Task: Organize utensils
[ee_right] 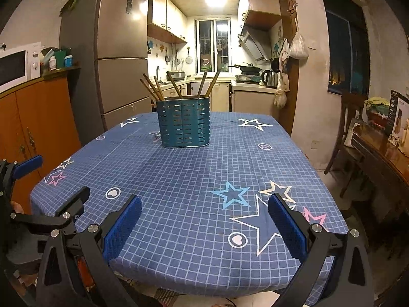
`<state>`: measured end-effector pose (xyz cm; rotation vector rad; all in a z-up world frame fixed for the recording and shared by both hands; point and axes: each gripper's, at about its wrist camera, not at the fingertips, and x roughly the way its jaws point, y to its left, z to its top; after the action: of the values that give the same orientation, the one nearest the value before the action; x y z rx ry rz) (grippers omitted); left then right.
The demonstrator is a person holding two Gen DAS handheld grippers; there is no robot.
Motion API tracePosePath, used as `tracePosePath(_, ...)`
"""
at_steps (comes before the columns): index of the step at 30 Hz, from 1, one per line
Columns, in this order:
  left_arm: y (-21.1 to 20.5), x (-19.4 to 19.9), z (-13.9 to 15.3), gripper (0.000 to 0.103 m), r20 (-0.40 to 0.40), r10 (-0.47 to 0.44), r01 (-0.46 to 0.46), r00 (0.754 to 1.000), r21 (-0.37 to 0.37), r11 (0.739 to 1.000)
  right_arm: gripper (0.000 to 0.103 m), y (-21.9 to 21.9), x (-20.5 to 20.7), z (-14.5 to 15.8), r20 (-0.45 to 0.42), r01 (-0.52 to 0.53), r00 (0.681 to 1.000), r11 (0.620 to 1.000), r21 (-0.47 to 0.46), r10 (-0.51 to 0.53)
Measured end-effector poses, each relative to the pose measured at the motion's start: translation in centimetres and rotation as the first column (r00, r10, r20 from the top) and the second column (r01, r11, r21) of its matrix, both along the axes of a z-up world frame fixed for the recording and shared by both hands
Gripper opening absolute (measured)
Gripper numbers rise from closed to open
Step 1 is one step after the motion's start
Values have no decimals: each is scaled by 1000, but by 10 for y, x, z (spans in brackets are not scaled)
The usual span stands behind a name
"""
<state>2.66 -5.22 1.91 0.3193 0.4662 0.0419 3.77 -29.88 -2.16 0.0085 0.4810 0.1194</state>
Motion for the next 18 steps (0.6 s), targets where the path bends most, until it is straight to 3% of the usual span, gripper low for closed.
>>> tracePosePath(10, 12, 1, 2, 97, 1, 49, -48, 999, -35, 998, 99, 5, 0, 0, -1, -10, 1000, 1000, -12, 10)
tracePosePath(18, 11, 3, -4, 97, -19, 69, -69, 997, 10, 998, 99, 5, -1, -1, -1, -7, 1000, 1000, -10, 7)
